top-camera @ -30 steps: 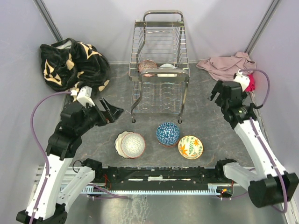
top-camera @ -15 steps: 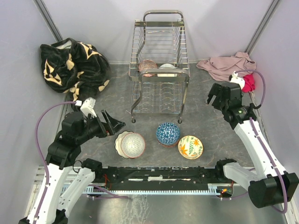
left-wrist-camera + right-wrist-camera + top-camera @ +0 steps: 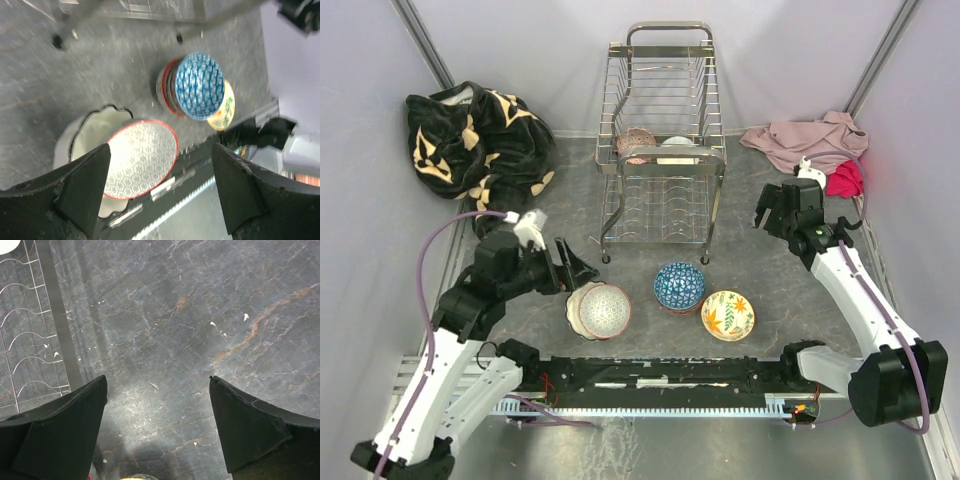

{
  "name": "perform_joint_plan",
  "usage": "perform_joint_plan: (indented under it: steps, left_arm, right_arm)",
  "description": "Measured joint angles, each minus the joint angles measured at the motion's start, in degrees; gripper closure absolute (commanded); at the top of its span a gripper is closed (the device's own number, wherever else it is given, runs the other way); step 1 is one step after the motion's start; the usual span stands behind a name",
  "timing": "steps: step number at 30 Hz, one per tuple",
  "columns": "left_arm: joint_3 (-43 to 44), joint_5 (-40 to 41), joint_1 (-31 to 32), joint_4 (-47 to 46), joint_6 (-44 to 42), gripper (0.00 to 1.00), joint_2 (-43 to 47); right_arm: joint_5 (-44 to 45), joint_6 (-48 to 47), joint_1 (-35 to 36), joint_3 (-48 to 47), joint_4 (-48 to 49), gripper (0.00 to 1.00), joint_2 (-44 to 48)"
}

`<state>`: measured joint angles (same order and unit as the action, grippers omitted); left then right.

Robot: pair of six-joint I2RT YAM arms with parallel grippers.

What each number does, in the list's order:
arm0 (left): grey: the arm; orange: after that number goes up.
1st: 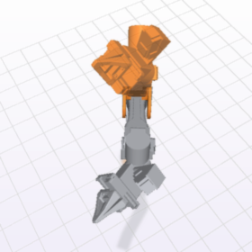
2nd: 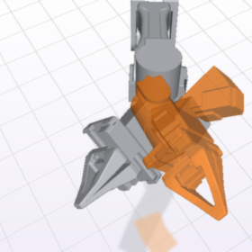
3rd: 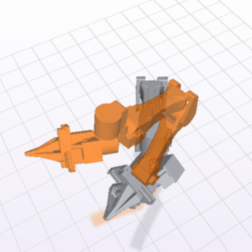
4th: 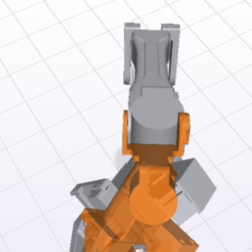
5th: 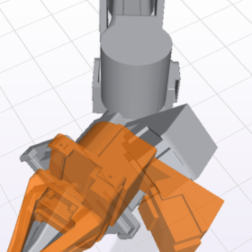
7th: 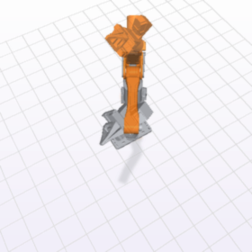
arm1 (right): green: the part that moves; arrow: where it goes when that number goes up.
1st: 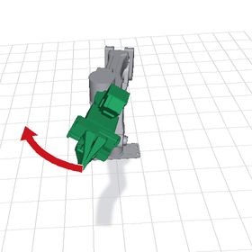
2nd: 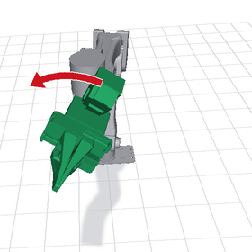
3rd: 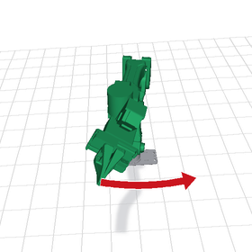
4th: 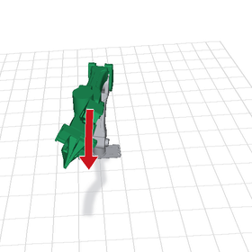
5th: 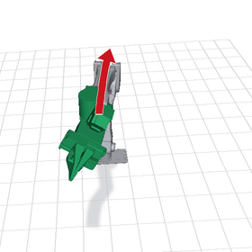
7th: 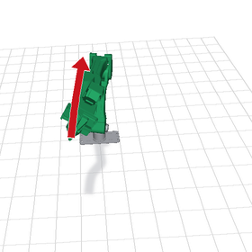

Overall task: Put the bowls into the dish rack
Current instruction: Pick up the bowl from the center of the board.

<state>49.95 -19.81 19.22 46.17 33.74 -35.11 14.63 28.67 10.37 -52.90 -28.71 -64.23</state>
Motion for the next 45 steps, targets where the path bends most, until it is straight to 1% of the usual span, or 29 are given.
perform_joint_plan:
  steps: [3,4,7,9,10,13,17,22,25,29,36,41,45]
  left_arm:
    - [-1.11,3.21,8.04,-0.04,-0.22,0.13,-2.97]
    - [-1.18,6.10,12.92,0.00,-0.17,0.13,-4.76]
    - [-0.59,12.98,23.98,0.13,-0.11,0.13,-10.38]
    - [0.46,17.57,27.80,0.72,-0.13,0.13,-13.86]
    - [0.94,19.85,28.70,1.14,-0.13,0.13,-14.91]
    - [2.84,24.87,29.09,2.47,-0.20,0.15,-14.97]
    - [5.62,27.82,29.11,2.21,-1.27,0.15,-15.80]
    - [4.13,26.82,29.14,0.44,-3.54,0.16,-18.75]
    - [2.60,26.10,29.14,0.55,-4.28,0.16,-19.02]
    - [2.60,26.01,29.14,0.37,-5.60,0.16,-19.02]
    - [4.17,26.38,29.14,2.16,-8.26,0.20,-21.53]
    - [5.84,26.62,29.14,4.35,-10.40,0.24,-22.71]
    - [5.90,25.24,29.14,4.79,-11.08,0.27,-24.33]
  right_arm:
    - [-1.05,-0.07,0.00,0.31,1.75,0.10,-1.84]
    - [-1.20,-0.09,0.00,0.31,2.21,0.10,-2.40]
    - [-1.81,-0.48,0.00,0.31,3.13,0.11,-4.11]
    - [-2.19,-0.72,0.00,0.31,3.50,0.11,-4.96]
    - [-2.27,-0.90,0.00,0.31,3.63,0.11,-5.20]
    - [-2.69,-1.11,0.00,0.33,4.13,0.11,-5.29]
    - [-3.28,-1.14,0.00,0.33,4.72,0.11,-5.29]
    - [-4.04,-1.33,0.00,0.33,4.94,0.12,-5.29]
    - [-4.50,-1.36,0.00,0.33,5.25,0.12,-5.29]
    - [-5.38,-1.33,0.00,0.33,5.62,0.13,-5.44]
    - [-6.12,-1.29,0.00,0.85,5.88,0.13,-5.64]
    - [-7.02,-1.27,0.00,1.09,6.03,0.14,-6.01]
    - [-7.17,-1.27,0.00,1.16,6.05,0.14,-6.12]
